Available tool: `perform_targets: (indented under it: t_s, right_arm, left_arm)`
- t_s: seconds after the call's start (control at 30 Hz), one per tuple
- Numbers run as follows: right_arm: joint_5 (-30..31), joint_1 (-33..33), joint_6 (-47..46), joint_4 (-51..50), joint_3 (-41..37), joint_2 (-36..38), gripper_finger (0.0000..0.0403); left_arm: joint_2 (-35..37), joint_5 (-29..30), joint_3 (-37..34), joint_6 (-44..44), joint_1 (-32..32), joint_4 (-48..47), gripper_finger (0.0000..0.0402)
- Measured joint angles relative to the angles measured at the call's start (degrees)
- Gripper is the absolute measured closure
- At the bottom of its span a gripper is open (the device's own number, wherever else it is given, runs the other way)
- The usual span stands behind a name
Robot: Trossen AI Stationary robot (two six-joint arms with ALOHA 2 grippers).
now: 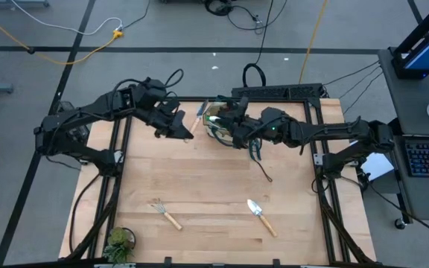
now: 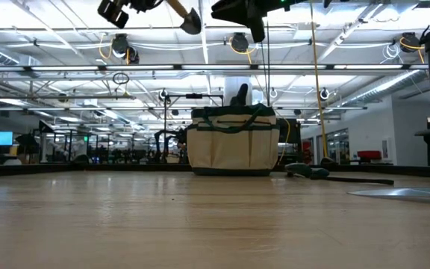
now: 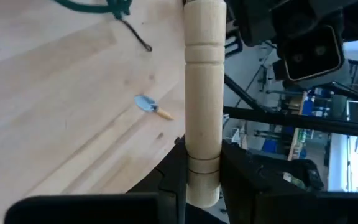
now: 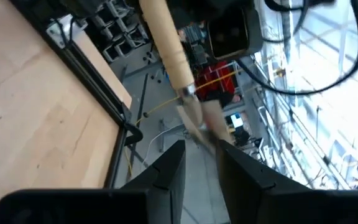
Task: Pick & Place Garden tools in Gardening bag
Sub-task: Put the top brown trowel into the green gardening bag
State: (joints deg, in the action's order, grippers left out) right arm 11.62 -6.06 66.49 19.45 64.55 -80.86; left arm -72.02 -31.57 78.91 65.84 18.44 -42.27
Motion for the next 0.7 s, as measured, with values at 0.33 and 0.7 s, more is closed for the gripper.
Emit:
perform_targets:
  t_s: [0.33, 0.7]
  right_arm:
    - [0.0, 2.3, 4.7, 0.0, 0.0, 0.0, 0.0296]
    - [0.3, 2.4, 4.7, 0.0, 0.0, 0.0, 0.0235]
  left_arm:
    - [-3.2, -3.0, 0.0, 5.1, -0.6, 7.3, 0.0331]
    - [-4.9, -3.3, 0.0, 10.5, -0.6, 10.6, 0.0331]
